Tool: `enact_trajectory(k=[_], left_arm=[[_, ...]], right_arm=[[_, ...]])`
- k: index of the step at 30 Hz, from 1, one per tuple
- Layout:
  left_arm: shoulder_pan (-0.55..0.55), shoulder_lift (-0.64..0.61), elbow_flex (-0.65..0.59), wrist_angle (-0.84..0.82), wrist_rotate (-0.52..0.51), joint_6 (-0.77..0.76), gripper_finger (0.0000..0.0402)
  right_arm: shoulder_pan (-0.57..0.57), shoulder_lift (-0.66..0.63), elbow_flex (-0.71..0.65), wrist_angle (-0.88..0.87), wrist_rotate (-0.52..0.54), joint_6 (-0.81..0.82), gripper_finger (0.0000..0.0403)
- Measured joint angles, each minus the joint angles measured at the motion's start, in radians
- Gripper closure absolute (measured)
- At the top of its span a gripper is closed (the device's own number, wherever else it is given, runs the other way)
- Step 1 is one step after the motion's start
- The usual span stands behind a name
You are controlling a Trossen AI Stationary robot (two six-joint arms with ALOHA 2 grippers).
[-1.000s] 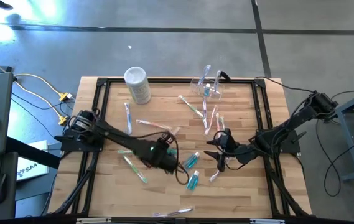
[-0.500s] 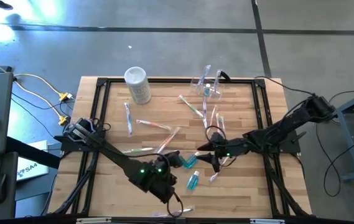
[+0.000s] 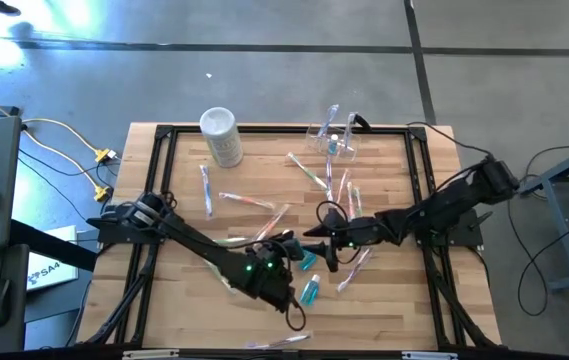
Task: Pick & Place toothbrushing station
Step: Put the blue mouthwash into the transparent organizer
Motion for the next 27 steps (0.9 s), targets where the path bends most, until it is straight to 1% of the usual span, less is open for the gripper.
enact_trajectory(k=[5,10,13,16,21,23,24,25,27], left_arm=[[0.012,-0.001,0.0,0.069,-0.001,0.062,0.0318],[0.011,-0.001,0.001,0.131,0.0,0.125,0.0318],[0.011,-0.001,0.001,0.146,0.0,0.13,0.0318],[0.011,-0.001,0.001,0.151,0.0,0.13,0.0318],[0.011,-0.001,0.001,0.153,0.005,0.129,0.0318],[0.011,-0.001,0.001,0.16,0.007,0.124,0.0317],[0.011,-0.001,0.001,0.167,0.009,0.107,0.0308],[0.011,-0.001,0.0,0.179,0.011,0.081,0.0292],[0.011,-0.001,0.0,0.2,0.037,0.033,0.0246]], right_arm=[[0.001,0.056,0.0,0.094,-0.002,-0.026,0.0199],[0.0,0.089,0.0,0.113,-0.001,-0.024,0.0199],[0.001,0.093,0.0,0.106,-0.001,-0.022,0.0207],[0.001,0.093,0.0,0.096,-0.004,-0.021,0.0239],[0.001,0.094,0.0,0.087,-0.031,-0.026,0.0339],[0.002,0.094,0.0,0.084,-0.029,-0.026,0.0345],[0.002,0.094,0.0,0.082,-0.033,-0.026,0.0345],[0.002,0.093,0.0,0.079,-0.037,-0.027,0.0345],[0.002,0.093,0.0,0.076,-0.037,-0.032,0.0345]])
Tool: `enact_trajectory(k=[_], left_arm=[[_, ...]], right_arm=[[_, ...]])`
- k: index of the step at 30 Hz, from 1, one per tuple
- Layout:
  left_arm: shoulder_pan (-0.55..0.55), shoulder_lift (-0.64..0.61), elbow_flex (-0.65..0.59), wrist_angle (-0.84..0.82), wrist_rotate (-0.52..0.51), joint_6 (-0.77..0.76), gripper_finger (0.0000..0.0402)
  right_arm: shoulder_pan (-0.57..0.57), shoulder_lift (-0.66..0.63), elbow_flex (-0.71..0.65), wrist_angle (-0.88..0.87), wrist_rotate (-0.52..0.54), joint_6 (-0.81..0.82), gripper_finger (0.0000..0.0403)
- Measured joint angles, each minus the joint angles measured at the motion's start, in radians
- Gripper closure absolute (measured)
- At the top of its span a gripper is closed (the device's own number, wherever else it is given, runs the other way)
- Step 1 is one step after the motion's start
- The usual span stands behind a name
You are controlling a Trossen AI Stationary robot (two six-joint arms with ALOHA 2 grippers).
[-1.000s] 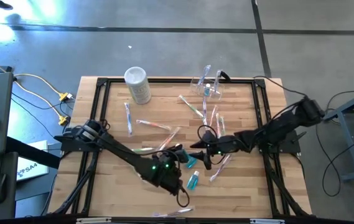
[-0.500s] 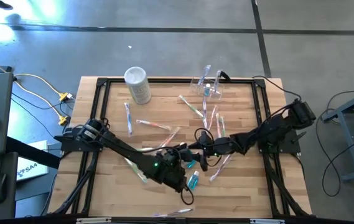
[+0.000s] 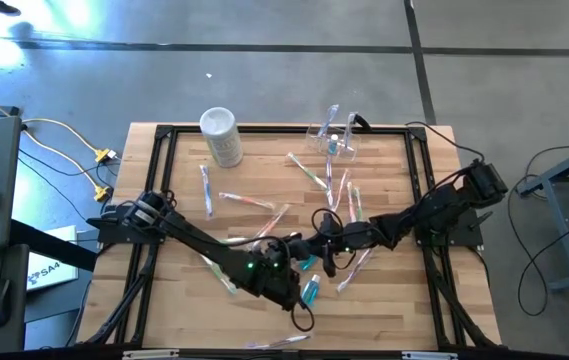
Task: Pick & Place toothbrushing station
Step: Put the blue mouthwash into the transparent organizer
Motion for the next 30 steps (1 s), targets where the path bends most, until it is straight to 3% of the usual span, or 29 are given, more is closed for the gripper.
enact_trajectory(k=[5,10,13,19,21,25,30], left_arm=[[0.001,-0.002,0.0,0.013,0.064,-0.052,0.0146],[0.0,-0.083,0.002,-0.015,0.135,-0.224,0.0096],[0.006,-0.165,0.002,-0.065,0.332,-0.372,0.0087],[0.104,-0.319,0.002,-0.101,0.889,-0.59,0.0086],[0.14,-0.339,0.002,-0.094,1.008,-0.63,0.0086],[0.188,-0.341,0.002,0.011,1.065,-0.677,0.0085],[0.216,-0.326,0.002,0.201,1.128,-0.676,0.0085]], right_arm=[[0.002,0.0,0.0,-0.011,0.016,-0.001,0.0345],[0.015,-0.001,0.0,-0.024,0.12,-0.029,0.0345],[0.029,-0.019,0.0,-0.027,0.194,-0.072,0.0345],[0.111,-0.094,0.0,-0.032,0.393,-0.214,0.0345],[0.148,-0.12,0.0,-0.023,0.472,-0.267,0.0345],[0.227,-0.175,0.0,-0.021,0.624,-0.369,0.0345],[0.295,-0.204,0.0,-0.025,0.708,-0.415,0.0345]])
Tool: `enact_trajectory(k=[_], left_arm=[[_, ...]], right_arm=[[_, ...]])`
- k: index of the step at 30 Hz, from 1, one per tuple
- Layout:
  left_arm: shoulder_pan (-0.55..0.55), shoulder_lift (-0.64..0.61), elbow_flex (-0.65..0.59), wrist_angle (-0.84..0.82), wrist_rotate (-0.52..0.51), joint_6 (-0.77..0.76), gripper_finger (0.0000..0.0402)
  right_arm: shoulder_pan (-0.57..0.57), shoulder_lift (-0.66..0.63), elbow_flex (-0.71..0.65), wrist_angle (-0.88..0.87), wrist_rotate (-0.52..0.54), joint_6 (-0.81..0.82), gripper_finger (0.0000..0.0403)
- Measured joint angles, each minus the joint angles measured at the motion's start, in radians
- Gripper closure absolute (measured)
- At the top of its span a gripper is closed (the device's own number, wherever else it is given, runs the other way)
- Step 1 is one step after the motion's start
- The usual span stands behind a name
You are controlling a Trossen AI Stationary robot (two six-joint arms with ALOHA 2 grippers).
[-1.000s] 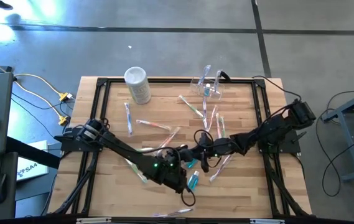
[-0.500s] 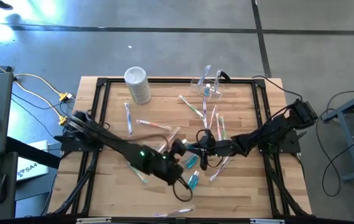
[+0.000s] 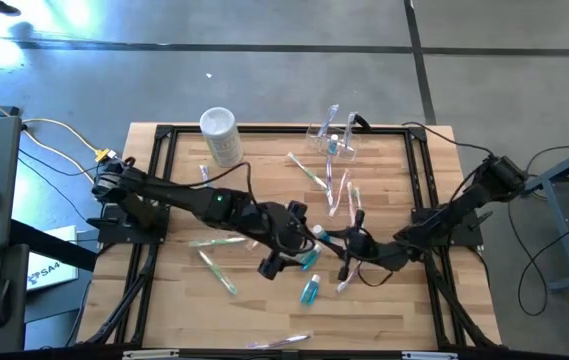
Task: Pick & Place toothbrushing station
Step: Put the blue mouthwash into the transparent organizer
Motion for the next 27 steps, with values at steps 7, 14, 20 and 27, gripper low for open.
enact_trajectory(k=[7,14,20,27], left_arm=[[0.0,0.006,-0.001,0.045,0.056,0.052,0.0085],[0.018,0.006,-0.001,0.099,0.014,-0.042,0.0085],[0.021,0.006,-0.001,0.074,-0.04,-0.1,0.0085],[0.02,0.047,0.001,0.101,-0.072,-0.096,0.0085]], right_arm=[[0.03,-0.001,0.0,-0.015,0.01,0.007,0.0345],[0.029,-0.001,0.0,-0.034,0.006,0.028,0.0345],[0.029,0.0,0.0,-0.036,-0.004,0.03,0.0345],[0.025,0.0,0.0,-0.035,-0.026,0.034,0.0345]])
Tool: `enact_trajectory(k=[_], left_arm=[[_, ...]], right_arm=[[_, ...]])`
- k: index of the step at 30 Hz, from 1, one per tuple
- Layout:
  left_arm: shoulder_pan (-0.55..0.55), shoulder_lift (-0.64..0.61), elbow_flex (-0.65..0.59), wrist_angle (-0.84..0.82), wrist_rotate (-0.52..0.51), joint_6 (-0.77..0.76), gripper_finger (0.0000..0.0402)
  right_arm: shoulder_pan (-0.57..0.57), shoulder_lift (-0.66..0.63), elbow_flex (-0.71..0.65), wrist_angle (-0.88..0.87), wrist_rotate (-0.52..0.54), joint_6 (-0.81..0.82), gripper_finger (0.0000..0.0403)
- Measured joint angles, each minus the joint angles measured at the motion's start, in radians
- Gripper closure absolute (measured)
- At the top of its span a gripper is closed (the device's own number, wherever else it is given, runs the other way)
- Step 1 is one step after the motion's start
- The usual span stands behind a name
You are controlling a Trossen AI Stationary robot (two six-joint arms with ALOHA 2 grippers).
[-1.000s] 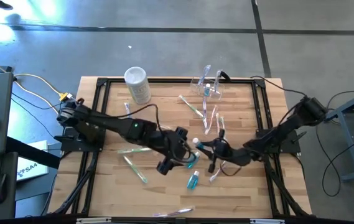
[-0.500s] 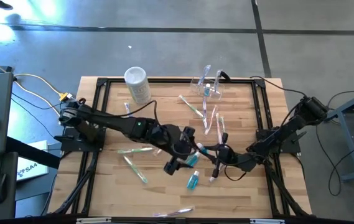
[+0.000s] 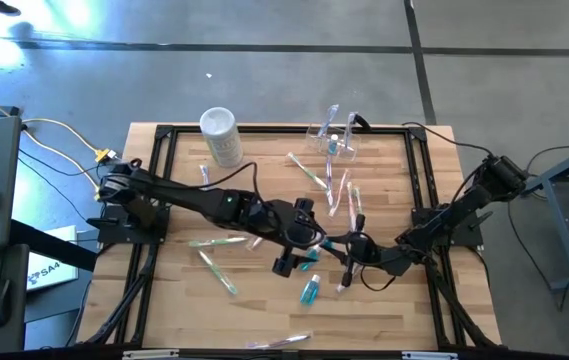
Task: Pick & Place toothbrushing station
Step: Put the blue mouthwash into the transparent organizer
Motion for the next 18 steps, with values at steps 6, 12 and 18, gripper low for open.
enact_trajectory(k=[6,12,18], left_arm=[[0.008,0.031,-0.002,-0.019,-0.134,-0.033,0.0085],[0.008,0.039,0.0,-0.009,-0.114,-0.027,0.0085],[0.007,0.041,-0.001,-0.009,-0.113,-0.026,0.0122]], right_arm=[[0.0,0.0,0.0,-0.003,-0.002,0.0,0.0345],[0.0,0.0,0.0,-0.014,-0.002,0.0,0.0345],[0.0,0.0,0.0,-0.016,-0.002,0.0,0.0345]])
